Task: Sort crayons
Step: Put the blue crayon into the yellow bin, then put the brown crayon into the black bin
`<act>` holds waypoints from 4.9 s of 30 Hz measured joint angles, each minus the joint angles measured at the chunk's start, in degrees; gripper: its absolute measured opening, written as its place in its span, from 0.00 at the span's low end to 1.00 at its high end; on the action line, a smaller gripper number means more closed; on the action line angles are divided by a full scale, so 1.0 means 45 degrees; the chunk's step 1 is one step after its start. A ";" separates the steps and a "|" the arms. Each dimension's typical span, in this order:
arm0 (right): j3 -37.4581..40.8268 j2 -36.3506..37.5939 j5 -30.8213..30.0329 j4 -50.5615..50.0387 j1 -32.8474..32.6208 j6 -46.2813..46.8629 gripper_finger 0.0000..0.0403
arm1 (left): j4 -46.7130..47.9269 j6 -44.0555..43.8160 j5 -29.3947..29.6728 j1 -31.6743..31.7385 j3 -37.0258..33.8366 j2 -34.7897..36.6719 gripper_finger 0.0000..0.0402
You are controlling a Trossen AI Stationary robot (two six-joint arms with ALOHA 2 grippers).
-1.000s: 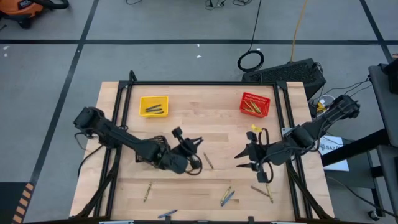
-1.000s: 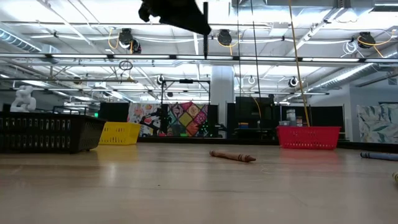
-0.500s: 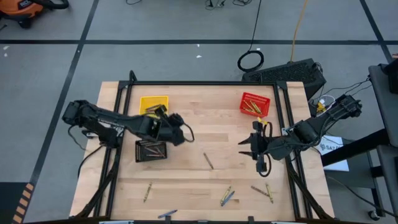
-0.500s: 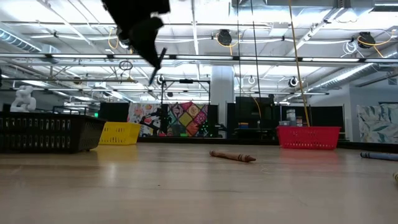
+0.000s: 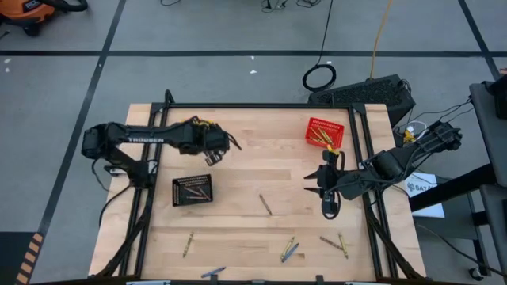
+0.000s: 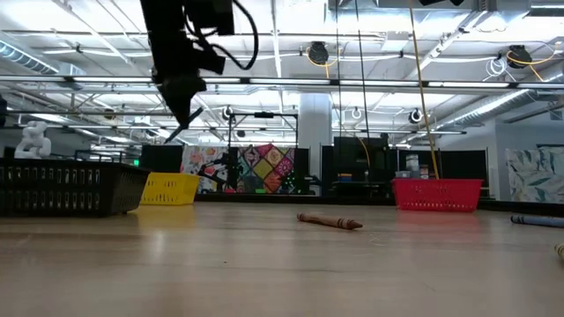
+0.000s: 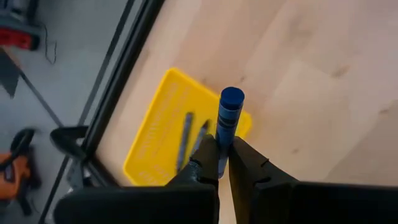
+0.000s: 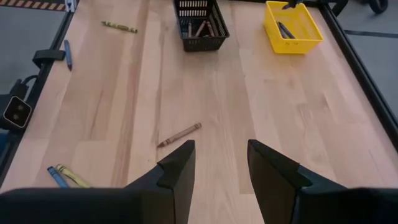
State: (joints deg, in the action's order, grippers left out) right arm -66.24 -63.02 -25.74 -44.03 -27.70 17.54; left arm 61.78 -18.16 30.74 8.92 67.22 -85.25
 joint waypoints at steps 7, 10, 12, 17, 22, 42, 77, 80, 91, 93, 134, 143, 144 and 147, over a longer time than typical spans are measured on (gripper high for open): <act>0.0005 0.0000 0.0006 -0.0600 0.0000 0.0109 0.33 | 0.0038 0.1772 -0.1311 0.2172 0.0000 0.0000 0.02; 0.0005 0.0000 0.0005 -0.0966 0.0000 0.0442 0.33 | 0.0039 0.2494 -0.2038 0.2945 0.0000 -0.0102 0.02; 0.0005 0.0000 0.0005 -0.1172 0.0000 0.0701 0.33 | 0.0052 0.2812 -0.2462 0.3366 -0.0021 -0.0256 0.02; 0.0005 0.0000 0.0005 -0.1239 0.0000 0.1577 0.33 | 0.0034 0.3290 -0.3016 0.4040 -0.0368 -0.0867 0.02; 0.0005 0.0000 0.0005 -0.1243 0.0000 0.1969 0.33 | -0.0019 0.3497 -0.2684 0.4293 -0.0681 -0.1415 0.02; 0.0005 0.0000 0.0000 -0.1239 0.0005 0.0245 0.33 | -0.0181 0.3877 -0.2497 0.4569 -0.0801 -0.1472 0.19; 0.0015 -0.0123 -0.2225 0.0670 0.2419 -0.2358 0.33 | 0.2435 0.1510 -0.2584 0.0446 -0.0670 0.0590 0.19; 0.0015 -0.0294 -0.2152 0.0897 0.2542 -0.0939 0.33 | 0.2392 0.1419 -0.2556 0.0217 -0.0666 0.0893 0.19; 0.0010 -0.3857 -0.1402 0.3315 0.3357 0.0181 0.34 | 0.2393 0.1439 -0.2540 -0.0313 -0.0665 0.1073 0.19; 0.0010 -0.4338 -0.1094 0.3691 0.3466 0.0436 0.34 | 0.2449 0.1446 -0.2540 -0.0419 -0.0665 0.1073 0.19; 0.2166 -0.5186 0.4454 -0.4830 0.2352 1.0823 0.33 | 0.1626 0.2808 -0.2035 -0.0490 -0.0665 0.1064 0.19; 0.4104 -0.3257 0.4453 -0.3819 0.2014 1.2381 0.33 | 0.1597 0.2770 -0.2103 -0.0490 -0.0665 0.1064 0.19; 0.4273 -0.3072 0.4451 -0.3591 0.1964 1.2507 0.33 | 0.1588 0.2770 -0.2103 -0.0490 -0.0665 0.1064 0.19; 0.4732 -0.2703 0.4449 -0.3032 0.1805 1.2843 0.33 | 0.1486 0.2770 -0.2103 -0.0490 -0.0665 0.1064 0.19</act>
State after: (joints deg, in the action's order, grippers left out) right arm -44.95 -75.19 -5.72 -57.68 -19.58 75.34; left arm 68.47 -5.69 21.28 6.72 64.23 -80.47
